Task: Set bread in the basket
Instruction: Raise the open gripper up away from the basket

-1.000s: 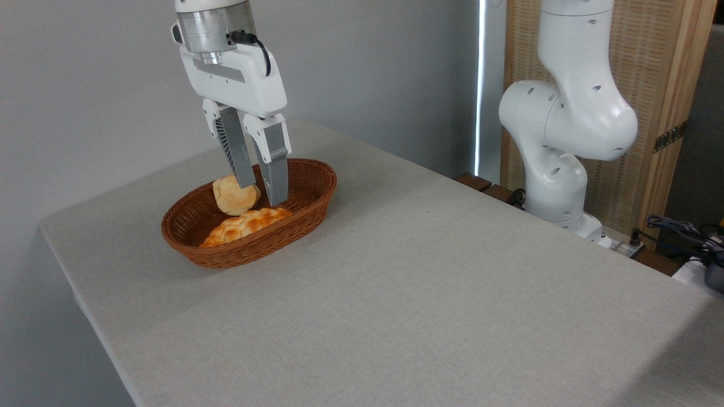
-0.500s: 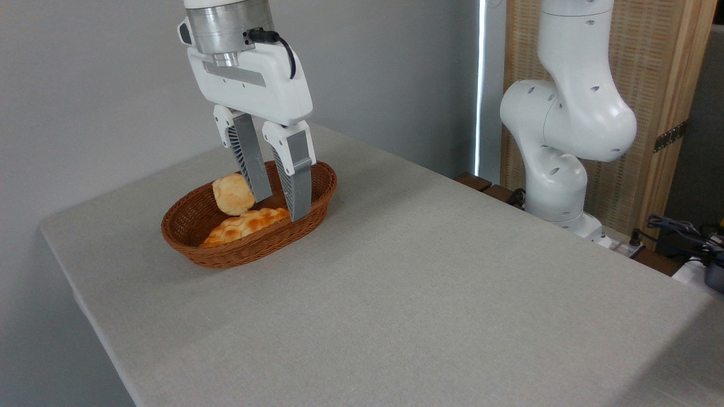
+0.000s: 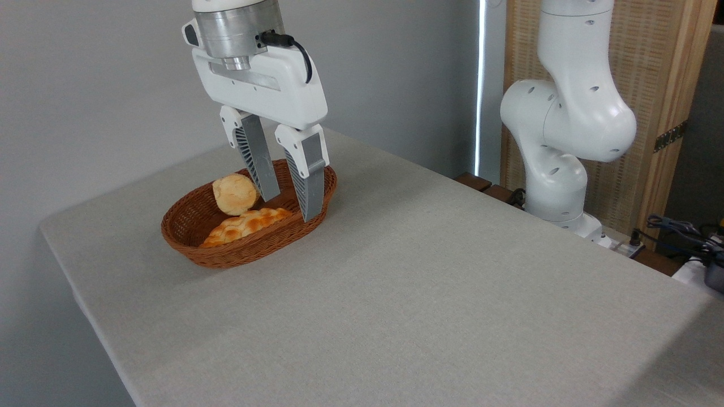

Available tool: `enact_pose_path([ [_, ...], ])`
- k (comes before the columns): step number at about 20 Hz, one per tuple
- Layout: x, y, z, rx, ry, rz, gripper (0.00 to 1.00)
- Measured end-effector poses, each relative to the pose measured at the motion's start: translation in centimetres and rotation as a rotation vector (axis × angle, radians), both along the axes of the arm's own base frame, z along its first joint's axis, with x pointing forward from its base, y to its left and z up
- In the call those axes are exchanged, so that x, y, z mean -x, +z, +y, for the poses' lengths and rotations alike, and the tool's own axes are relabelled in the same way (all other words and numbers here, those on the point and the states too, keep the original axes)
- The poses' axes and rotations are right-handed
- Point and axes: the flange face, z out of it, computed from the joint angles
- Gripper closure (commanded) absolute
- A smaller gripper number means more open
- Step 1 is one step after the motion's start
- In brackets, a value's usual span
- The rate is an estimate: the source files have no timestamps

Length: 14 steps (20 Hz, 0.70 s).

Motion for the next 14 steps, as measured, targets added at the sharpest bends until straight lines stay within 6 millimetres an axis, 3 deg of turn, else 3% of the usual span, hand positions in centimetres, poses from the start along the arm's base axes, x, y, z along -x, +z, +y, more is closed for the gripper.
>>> enact_pose_path([
  [14, 0.2, 0.5, 0.9, 0.002, 0.015, -0.008, 0.0],
])
